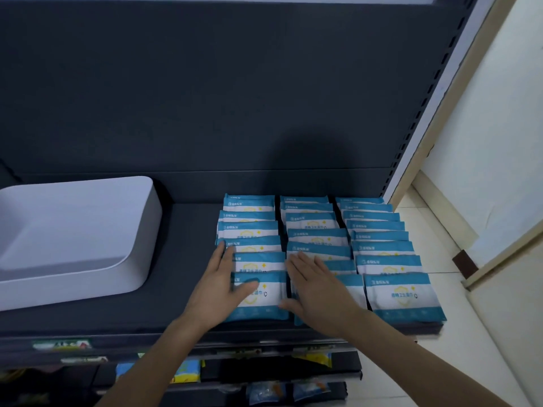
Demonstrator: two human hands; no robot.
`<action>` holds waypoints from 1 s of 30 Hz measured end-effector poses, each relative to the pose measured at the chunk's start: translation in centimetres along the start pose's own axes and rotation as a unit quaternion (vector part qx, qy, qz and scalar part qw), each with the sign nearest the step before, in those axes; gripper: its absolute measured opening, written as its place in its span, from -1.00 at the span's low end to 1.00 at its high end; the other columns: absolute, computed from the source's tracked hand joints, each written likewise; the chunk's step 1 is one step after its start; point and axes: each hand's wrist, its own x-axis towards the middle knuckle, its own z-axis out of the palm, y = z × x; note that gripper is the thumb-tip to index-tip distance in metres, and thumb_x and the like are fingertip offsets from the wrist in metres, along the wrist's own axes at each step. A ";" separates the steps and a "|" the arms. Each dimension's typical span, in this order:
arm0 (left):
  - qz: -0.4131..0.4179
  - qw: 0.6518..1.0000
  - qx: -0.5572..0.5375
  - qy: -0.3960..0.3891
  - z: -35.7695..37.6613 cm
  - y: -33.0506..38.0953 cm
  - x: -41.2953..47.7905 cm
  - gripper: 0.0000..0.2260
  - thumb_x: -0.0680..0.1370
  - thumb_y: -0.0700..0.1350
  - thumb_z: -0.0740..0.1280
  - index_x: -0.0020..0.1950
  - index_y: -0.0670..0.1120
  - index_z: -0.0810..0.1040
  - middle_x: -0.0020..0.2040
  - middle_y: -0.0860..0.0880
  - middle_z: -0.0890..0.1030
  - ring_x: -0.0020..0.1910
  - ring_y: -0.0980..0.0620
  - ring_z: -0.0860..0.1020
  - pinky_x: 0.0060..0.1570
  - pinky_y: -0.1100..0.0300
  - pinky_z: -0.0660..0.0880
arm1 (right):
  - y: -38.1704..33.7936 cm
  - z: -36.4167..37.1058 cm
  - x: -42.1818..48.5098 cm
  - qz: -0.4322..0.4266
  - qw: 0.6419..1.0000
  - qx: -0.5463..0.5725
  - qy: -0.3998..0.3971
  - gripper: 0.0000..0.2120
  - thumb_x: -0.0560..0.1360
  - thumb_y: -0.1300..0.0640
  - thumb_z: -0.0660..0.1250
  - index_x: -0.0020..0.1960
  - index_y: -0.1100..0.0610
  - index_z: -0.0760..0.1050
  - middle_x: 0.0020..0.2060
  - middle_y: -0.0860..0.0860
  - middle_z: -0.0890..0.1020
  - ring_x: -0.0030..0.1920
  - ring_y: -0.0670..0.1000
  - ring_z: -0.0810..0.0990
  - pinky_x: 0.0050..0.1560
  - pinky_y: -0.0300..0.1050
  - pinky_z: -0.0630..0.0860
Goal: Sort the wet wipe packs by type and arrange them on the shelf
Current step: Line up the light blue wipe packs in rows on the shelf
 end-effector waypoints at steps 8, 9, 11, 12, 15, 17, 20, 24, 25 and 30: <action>-0.022 0.976 -0.209 0.057 -1.2 0.0 1.9 -0.67 0.54 0.15 0.30 0.28 0.12 0.44 0.21 0.09 0.54 0.16 0.18 0.54 0.10 0.24 0.52 | -1.2 -0.5 1.3 0.009 1.000 -0.004 -0.002 -0.09 0.42 -0.41 -0.24 0.55 0.20 -0.01 0.55 0.09 0.04 0.55 0.06 -0.11 0.46 -0.07 -0.27; -0.018 0.975 -0.213 0.056 -1.3 0.2 2.1 -0.68 0.55 0.13 0.30 0.28 0.13 0.44 0.20 0.10 0.55 0.15 0.20 0.54 0.11 0.22 0.51 | -0.7 -0.8 1.4 0.021 0.999 0.009 0.023 -0.19 0.49 -0.34 -0.16 0.55 0.19 0.01 0.55 0.09 0.05 0.55 0.06 -0.09 0.45 -0.10 -0.28; -0.024 0.970 -0.235 0.053 -1.3 0.3 2.5 -0.72 0.56 0.09 0.31 0.27 0.15 0.44 0.20 0.11 0.57 0.13 0.19 0.56 0.11 0.19 0.52 | 0.8 -1.2 1.6 0.058 0.996 0.033 0.059 -0.32 0.59 -0.21 0.00 0.54 0.20 0.03 0.54 0.10 0.09 0.55 0.07 -0.05 0.47 -0.11 -0.23; -0.029 0.967 -0.249 0.052 -1.3 0.4 2.7 -0.75 0.57 0.07 0.31 0.25 0.16 0.44 0.19 0.10 0.57 0.11 0.18 0.57 0.08 0.21 0.52 | 1.7 -1.4 1.8 0.080 0.994 0.038 0.063 -0.34 0.61 -0.18 0.02 0.54 0.21 0.03 0.53 0.12 0.10 0.54 0.08 -0.03 0.50 -0.08 -0.18; -0.047 0.960 -0.269 0.054 -1.9 1.0 3.6 -0.79 0.56 0.07 0.31 0.18 0.21 0.43 0.17 0.12 0.58 0.09 0.16 0.58 0.02 0.25 0.51 | 4.0 -1.9 2.2 0.129 0.989 0.048 0.053 -0.35 0.61 -0.16 0.03 0.53 0.24 0.04 0.50 0.15 0.17 0.53 0.11 0.03 0.52 -0.06 -0.04; -0.065 0.955 -0.284 0.059 -2.3 1.6 4.4 -0.84 0.54 0.10 0.33 0.06 0.29 0.40 0.11 0.13 0.58 0.06 0.15 0.59 0.03 0.19 0.53 | 5.1 -2.3 3.0 0.146 0.986 0.058 0.051 -0.36 0.61 -0.15 0.04 0.52 0.25 0.07 0.48 0.16 0.22 0.52 0.14 0.07 0.51 -0.05 0.02; -0.086 0.942 -0.319 0.049 -2.6 2.3 5.5 -0.81 0.56 0.04 0.33 -0.06 0.30 0.34 0.00 0.16 0.58 -0.04 0.14 0.60 -0.02 0.17 0.55 | 5.9 -2.8 4.6 0.151 0.985 0.074 0.040 -0.45 0.63 -0.10 0.03 0.46 0.27 0.20 0.37 0.17 0.37 0.43 0.18 0.23 0.45 -0.05 0.15; -0.077 0.944 -0.320 0.037 -2.0 1.8 6.4 -0.79 0.54 0.04 0.36 0.15 0.19 0.44 0.09 0.09 0.64 0.03 0.09 0.64 0.10 0.03 0.56 | 5.9 -1.7 5.5 0.160 0.984 0.072 0.012 -0.45 0.60 -0.17 0.07 0.38 0.23 0.30 0.36 0.16 0.37 0.38 0.15 0.29 0.40 0.02 0.27; -0.073 0.945 -0.315 0.037 -1.8 1.6 6.5 -0.75 0.54 0.02 0.36 0.19 0.17 0.44 0.10 0.11 0.63 0.04 0.12 0.63 0.10 0.07 0.56 | 5.9 -1.4 5.6 0.159 0.985 0.057 0.017 -0.44 0.59 -0.18 0.08 0.39 0.22 0.31 0.36 0.16 0.37 0.38 0.16 0.30 0.39 0.04 0.28; -0.090 0.944 -0.310 0.069 -1.5 1.7 7.1 -0.62 0.55 -0.07 0.37 0.30 0.11 0.30 -0.01 0.26 0.53 -0.05 0.28 0.56 -0.06 0.34 0.48 | 6.3 -2.0 6.5 0.168 0.983 0.059 0.046 -0.48 0.58 -0.20 0.08 0.33 0.17 0.39 0.21 0.13 0.50 0.23 0.15 0.44 0.28 0.07 0.38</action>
